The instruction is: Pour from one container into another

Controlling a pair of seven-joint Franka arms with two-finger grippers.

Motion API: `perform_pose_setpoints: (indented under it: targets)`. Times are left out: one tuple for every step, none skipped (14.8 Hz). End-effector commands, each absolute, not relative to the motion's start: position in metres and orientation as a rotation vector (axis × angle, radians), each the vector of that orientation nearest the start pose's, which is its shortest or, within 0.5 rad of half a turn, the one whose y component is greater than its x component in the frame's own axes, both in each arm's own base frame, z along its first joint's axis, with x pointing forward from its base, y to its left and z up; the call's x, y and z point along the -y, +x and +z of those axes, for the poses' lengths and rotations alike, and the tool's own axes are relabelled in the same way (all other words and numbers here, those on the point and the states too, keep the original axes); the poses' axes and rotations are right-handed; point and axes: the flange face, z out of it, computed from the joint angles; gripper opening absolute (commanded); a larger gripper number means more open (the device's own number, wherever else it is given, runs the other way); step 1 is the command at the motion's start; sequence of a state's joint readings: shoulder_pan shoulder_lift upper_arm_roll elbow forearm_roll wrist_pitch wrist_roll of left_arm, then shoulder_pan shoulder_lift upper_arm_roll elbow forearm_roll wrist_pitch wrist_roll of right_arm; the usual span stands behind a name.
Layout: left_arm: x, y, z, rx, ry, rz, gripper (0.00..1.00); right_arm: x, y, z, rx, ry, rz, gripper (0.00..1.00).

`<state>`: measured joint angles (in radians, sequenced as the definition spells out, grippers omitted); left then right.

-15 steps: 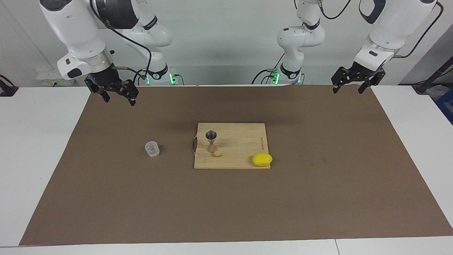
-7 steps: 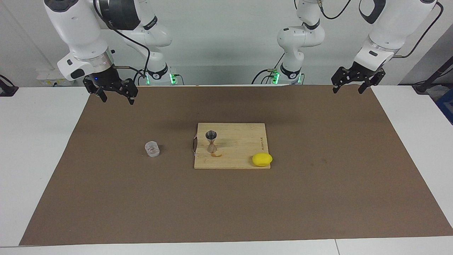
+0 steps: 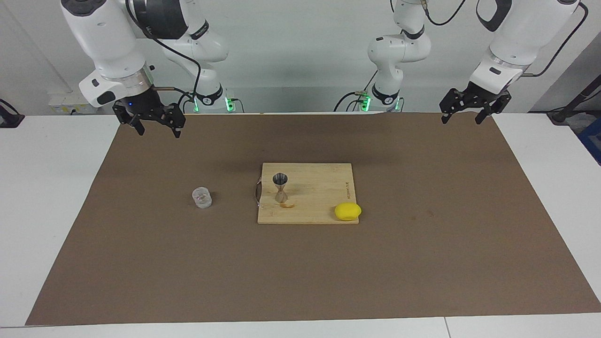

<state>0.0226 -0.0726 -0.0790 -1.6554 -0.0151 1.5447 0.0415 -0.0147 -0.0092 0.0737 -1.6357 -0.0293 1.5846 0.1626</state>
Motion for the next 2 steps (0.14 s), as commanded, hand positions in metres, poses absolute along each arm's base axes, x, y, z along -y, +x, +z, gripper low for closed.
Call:
perform_pose_setpoints:
  targets:
    - [0.0302, 0.5239, 0.6237, -0.169, -3.145, 0.071, 1.00, -0.0300, 0.5452, 0.6040, -0.147, -3.157, 0.060, 1.00]
    - [0.0302, 0.5239, 0.6237, -0.166, -3.145, 0.071, 1.00, -0.0300, 0.5452, 0.6040, -0.147, -3.157, 0.060, 1.00]
